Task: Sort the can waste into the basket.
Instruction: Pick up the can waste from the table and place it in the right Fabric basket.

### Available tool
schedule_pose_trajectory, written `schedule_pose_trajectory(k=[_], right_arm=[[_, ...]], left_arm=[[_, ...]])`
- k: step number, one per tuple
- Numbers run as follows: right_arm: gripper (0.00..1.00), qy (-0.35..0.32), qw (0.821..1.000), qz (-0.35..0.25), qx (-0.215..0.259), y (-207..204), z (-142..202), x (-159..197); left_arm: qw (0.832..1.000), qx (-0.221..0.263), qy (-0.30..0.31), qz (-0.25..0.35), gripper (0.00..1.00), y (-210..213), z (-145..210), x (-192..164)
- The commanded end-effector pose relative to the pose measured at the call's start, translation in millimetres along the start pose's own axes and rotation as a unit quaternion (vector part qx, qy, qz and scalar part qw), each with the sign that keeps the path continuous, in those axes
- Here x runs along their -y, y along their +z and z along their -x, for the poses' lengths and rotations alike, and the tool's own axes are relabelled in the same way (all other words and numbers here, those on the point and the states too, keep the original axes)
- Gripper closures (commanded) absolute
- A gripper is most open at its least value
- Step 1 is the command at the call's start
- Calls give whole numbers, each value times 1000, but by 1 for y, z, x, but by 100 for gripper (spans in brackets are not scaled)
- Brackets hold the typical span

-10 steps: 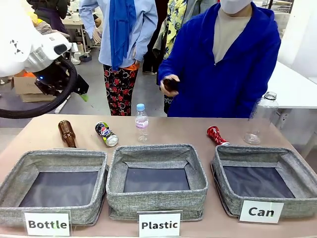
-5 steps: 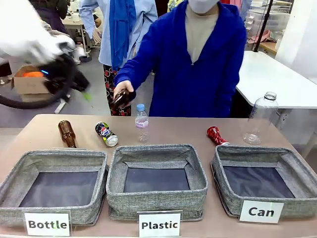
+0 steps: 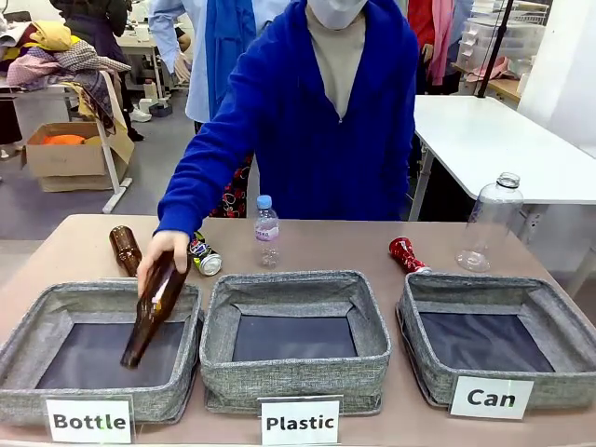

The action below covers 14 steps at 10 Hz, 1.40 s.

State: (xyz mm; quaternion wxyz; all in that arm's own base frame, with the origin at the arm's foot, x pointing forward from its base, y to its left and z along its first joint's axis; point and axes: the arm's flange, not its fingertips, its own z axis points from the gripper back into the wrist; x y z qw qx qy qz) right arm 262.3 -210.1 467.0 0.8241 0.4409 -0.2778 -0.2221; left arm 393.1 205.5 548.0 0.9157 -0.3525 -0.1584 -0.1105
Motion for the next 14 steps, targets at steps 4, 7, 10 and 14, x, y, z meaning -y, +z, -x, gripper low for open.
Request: schedule_pose_trajectory(k=[4,7,10,14], right_arm=[[0,12,1000,-15,6,0,-3,1],[0,12,1000,-15,6,0,-3,1],[0,12,1000,-15,6,0,-3,1],[0,12,1000,-15,6,0,-3,1]], left_arm=[[988,82,50,123,0,26,97,-70],[987,89,53,125,0,18,104,-72],[996,55,19,66,0,-8,70,-24],[993,-41,-9,-111,0,-106,-19,79]])
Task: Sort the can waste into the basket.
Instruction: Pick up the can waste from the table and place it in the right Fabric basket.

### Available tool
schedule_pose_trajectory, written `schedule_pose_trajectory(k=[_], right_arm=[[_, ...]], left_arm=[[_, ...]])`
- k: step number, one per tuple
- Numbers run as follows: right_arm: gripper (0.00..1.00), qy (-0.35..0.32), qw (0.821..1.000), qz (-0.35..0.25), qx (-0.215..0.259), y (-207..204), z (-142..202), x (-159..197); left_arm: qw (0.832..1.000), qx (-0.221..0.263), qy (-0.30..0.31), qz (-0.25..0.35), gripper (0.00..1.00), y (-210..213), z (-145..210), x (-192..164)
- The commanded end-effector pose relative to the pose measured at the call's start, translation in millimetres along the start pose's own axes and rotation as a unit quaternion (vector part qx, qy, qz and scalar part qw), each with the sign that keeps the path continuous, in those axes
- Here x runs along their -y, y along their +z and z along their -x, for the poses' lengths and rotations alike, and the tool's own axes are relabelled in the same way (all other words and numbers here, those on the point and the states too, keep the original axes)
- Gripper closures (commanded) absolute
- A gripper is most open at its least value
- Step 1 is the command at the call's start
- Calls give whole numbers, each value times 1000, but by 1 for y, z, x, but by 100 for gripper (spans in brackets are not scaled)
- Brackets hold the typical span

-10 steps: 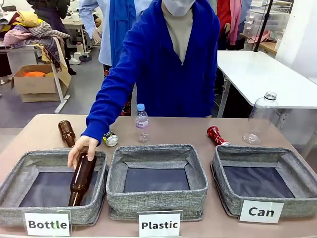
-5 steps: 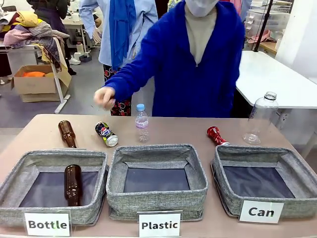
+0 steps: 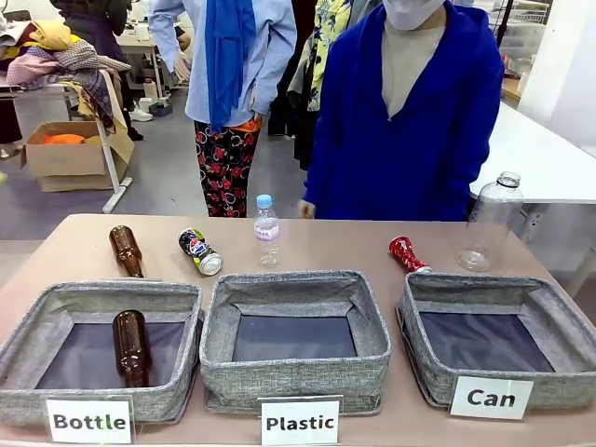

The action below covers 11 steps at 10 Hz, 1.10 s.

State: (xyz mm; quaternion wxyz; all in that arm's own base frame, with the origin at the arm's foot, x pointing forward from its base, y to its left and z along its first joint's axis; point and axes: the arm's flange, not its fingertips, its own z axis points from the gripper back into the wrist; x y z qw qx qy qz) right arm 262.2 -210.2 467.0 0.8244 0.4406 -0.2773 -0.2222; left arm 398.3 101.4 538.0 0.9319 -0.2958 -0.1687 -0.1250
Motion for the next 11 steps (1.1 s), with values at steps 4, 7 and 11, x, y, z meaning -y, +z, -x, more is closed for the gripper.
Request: schedule_pose_trajectory(k=[4,7,11], right_arm=[[0,12,1000,-15,7,0,-3,1],[0,12,1000,-15,7,0,-3,1],[0,12,1000,-15,7,0,-3,1]], left_arm=[[976,-93,-8,-199,0,-133,-82,95],[965,-109,27,-237,0,-234,-120,115],[954,-94,112,-261,0,-326,-138,107]])
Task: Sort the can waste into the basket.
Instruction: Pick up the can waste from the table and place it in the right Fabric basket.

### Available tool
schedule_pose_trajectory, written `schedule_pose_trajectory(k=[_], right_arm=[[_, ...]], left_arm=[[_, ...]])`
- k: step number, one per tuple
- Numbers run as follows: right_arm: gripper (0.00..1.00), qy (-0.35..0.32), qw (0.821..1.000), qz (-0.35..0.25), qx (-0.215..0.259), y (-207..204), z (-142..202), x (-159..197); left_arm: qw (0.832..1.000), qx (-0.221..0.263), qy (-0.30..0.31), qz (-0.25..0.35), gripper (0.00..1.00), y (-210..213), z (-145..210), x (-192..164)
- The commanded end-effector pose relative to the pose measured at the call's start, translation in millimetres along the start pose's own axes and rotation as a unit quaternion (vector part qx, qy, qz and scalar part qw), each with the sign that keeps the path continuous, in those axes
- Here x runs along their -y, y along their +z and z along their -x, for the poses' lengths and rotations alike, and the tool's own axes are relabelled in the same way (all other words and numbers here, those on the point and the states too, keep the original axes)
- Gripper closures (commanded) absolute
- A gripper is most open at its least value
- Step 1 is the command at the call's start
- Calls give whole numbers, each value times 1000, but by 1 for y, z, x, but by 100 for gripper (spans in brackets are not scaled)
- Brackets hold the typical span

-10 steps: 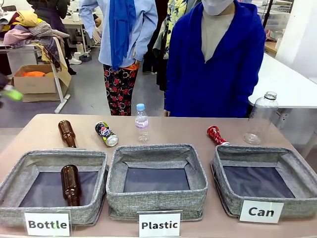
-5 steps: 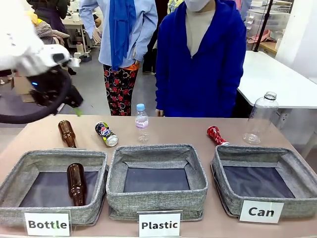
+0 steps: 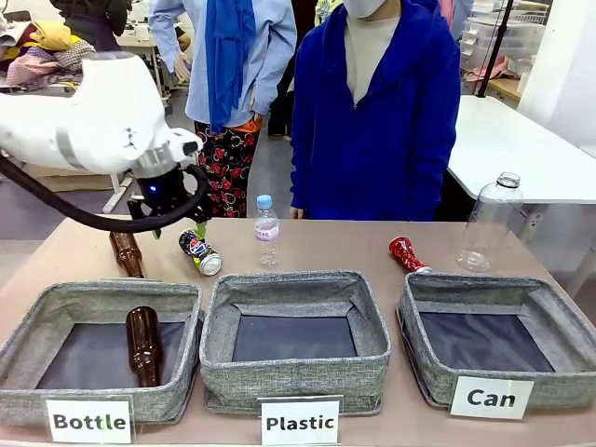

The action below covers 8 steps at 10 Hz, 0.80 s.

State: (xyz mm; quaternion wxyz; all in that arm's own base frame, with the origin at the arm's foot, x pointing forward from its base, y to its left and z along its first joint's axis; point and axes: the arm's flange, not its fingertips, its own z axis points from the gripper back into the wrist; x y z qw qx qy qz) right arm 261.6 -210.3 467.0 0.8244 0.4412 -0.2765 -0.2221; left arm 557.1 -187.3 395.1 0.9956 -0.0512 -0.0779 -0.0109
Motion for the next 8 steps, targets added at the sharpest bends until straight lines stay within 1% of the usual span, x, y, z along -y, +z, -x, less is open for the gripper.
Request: schedule_pose_trajectory(k=[1,2,5,6,7,8], right_arm=[[0,13,1000,-15,7,0,-3,1],[0,13,1000,-15,7,0,-3,1],[0,13,1000,-15,7,0,-3,1],[0,13,1000,-15,7,0,-3,1],[0,13,1000,-15,7,0,-3,1],[0,13,1000,-15,7,0,-3,1]], left_arm=[[1000,-10,4,10,0,-2,-10,6],[1000,0,0,0,0,0,0,0],[1000,0,0,0,0,0,0,0],[1000,-3,4,3,0,-7,-5,5],[995,-15,98,15,0,-4,-3,9],[985,-25,166,35,0,-3,1,13]])
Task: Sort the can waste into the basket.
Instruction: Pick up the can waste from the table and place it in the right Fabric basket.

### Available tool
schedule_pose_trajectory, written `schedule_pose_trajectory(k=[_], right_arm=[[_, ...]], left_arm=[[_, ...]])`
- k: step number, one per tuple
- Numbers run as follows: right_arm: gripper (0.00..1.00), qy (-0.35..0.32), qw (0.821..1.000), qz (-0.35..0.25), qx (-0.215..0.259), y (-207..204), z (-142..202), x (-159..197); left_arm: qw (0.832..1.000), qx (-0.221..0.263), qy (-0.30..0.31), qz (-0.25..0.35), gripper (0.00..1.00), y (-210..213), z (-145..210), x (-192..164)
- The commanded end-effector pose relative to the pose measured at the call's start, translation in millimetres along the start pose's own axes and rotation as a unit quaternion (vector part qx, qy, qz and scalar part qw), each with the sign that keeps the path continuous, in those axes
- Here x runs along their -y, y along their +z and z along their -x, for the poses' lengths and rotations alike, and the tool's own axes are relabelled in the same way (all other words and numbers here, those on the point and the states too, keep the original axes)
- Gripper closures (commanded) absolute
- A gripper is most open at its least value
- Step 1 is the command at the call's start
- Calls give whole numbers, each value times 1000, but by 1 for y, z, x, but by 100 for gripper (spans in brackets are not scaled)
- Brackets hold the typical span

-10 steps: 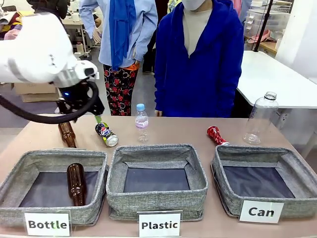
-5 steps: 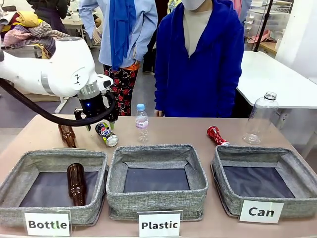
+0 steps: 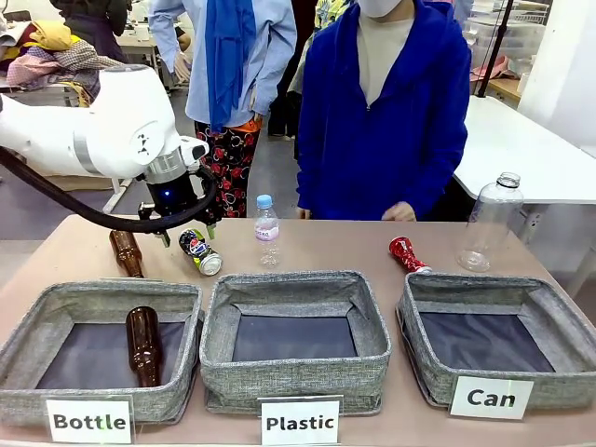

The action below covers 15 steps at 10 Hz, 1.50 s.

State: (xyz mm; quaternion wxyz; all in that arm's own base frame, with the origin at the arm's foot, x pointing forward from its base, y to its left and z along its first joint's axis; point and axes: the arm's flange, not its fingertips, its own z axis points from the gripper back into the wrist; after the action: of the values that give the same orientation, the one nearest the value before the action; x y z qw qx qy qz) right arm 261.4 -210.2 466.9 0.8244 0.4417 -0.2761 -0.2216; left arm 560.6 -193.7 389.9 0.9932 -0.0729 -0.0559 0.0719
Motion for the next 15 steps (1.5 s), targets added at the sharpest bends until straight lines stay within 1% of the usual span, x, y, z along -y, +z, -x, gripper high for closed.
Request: schedule_pose_trajectory(k=[1,2,3,5,7,9,12,15], right_arm=[[0,13,1000,-14,8,0,-3,1],[0,13,1000,-14,8,0,-3,1],[0,13,1000,-14,8,0,-3,1],[0,13,1000,-14,8,0,-3,1],[0,13,1000,-14,8,0,-3,1],[0,13,1000,-14,8,0,-3,1],[0,13,1000,-14,8,0,-3,1],[0,13,1000,-14,8,0,-3,1]], left_arm=[[986,10,162,40,0,3,5,8],[977,14,206,42,0,0,2,11],[965,38,256,35,0,-5,-4,14],[960,57,275,7,0,-15,-13,18],[962,61,266,-9,0,-18,-21,19],[972,39,232,-18,0,-27,-32,20],[972,22,232,-32,0,-55,-55,15],[970,-1,239,-50,0,-77,-62,3]])
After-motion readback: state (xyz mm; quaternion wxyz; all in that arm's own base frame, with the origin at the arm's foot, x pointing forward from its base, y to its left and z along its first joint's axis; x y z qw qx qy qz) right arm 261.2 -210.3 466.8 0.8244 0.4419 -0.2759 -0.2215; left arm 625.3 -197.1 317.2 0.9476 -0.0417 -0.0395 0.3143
